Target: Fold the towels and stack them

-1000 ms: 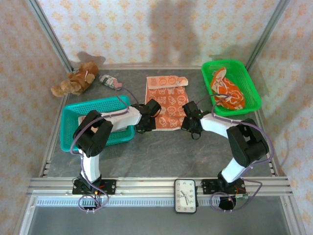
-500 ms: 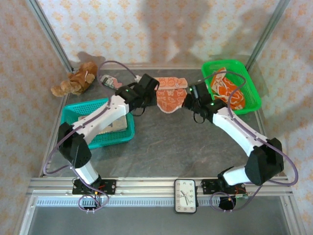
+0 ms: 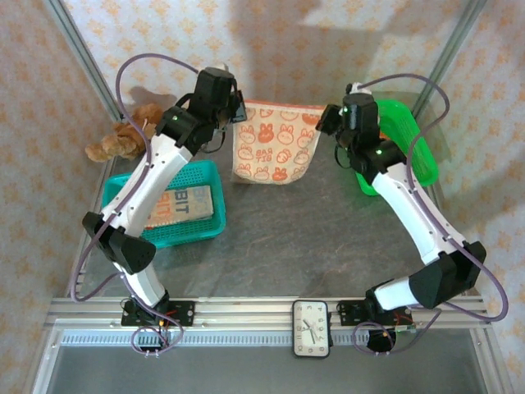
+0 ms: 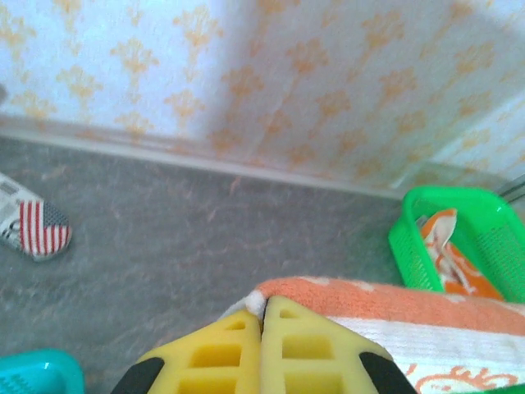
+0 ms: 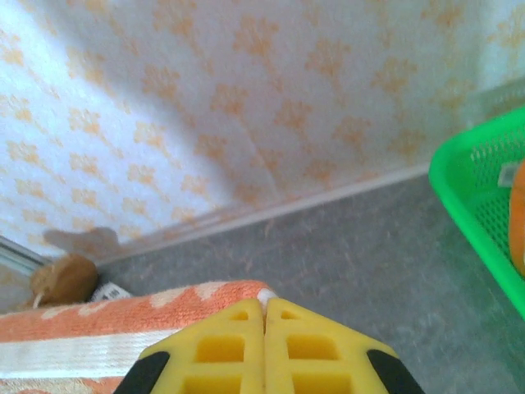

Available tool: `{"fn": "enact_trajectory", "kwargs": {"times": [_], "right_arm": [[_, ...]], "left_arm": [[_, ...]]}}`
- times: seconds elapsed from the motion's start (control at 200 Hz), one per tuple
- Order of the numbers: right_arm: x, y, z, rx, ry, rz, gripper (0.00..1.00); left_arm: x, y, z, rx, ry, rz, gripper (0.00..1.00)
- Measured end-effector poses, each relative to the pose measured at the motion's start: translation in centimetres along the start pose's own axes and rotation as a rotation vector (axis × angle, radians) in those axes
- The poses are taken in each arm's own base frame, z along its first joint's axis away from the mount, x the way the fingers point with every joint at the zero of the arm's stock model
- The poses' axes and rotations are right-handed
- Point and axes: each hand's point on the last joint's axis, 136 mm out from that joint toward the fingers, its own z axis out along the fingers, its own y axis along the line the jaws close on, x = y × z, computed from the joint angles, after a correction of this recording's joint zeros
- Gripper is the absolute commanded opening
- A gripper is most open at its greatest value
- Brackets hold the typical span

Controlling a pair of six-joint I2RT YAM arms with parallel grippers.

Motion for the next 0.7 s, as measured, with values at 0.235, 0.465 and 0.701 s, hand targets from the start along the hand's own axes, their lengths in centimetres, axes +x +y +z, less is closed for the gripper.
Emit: {"fn": "enact_trajectory", "kwargs": {"times": [0.235, 0.465, 0.701], "right_arm": [[-5.6, 2.3, 0.2, -0.038, -0.094, 0.009, 0.00], [-7.9, 4.1, -1.0, -0.088, -0.115, 0.004, 0.00], [-8.3, 5.1, -4.2, -0.165, -0.113, 0.003, 0.00]], "left_arm": [[-4.1, -2.6, -1.5, 0.077, -0.082, -0.014, 0.00], [-4.9, -4.1, -3.0, 0.117, -0.109, -0.010, 0.00], [-2.8, -6.9, -6.7, 0.182, -0.092, 0.045, 0.00]]}}
